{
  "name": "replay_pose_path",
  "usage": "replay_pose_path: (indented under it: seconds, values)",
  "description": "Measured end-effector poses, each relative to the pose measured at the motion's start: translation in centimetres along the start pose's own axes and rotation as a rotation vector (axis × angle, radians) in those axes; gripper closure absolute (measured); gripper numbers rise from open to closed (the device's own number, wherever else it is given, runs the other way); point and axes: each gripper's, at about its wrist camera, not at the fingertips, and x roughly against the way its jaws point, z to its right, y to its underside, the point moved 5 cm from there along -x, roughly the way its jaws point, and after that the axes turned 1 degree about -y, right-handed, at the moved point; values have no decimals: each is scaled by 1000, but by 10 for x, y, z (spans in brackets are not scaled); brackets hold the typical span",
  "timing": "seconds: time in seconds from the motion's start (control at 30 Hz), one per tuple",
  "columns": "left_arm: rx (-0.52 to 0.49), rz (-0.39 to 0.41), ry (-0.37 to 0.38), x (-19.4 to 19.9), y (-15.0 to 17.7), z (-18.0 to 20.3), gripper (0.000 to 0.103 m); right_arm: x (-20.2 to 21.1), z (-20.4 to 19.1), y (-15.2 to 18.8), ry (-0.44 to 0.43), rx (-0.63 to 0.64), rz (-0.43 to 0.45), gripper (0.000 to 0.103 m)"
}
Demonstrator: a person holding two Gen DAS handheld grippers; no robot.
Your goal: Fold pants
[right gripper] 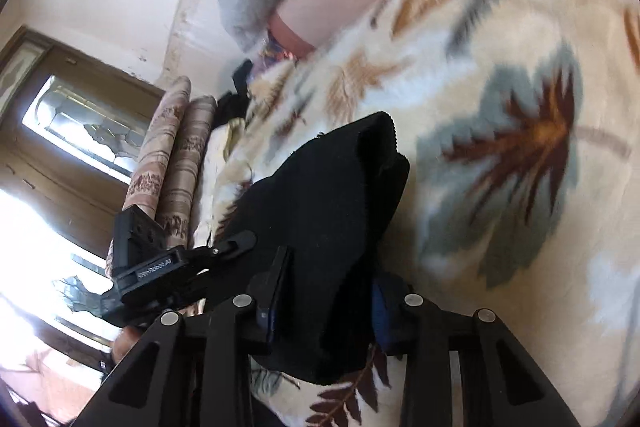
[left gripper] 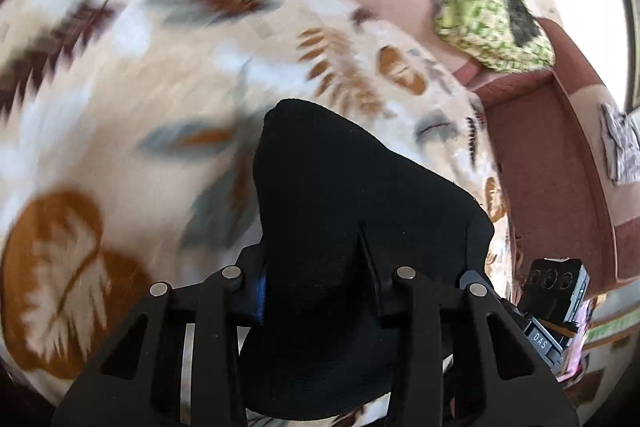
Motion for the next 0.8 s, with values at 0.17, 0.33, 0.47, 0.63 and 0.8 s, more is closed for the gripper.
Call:
replay_pose_path:
  seconds: [0.17,0.33,0.47,0.63,0.8]
  values:
    - [-94,-13,3,-27,-35,37,67,20,4,-49,14,-3,67,69]
    - [-109,-46,-48,-81,-36,27,60,11,41,-79,57,-16,4,68]
    - [-79,-48,-37,-91,-36,15,41,-6,91,-70,54,-262,-43,64]
    - [-125,33,-109,-67,-38,20,39,40,94,-82,44,-278,144,64]
    - [-373,264,-158,-18,-27,67,39,63,16,-87,344,278,288,64]
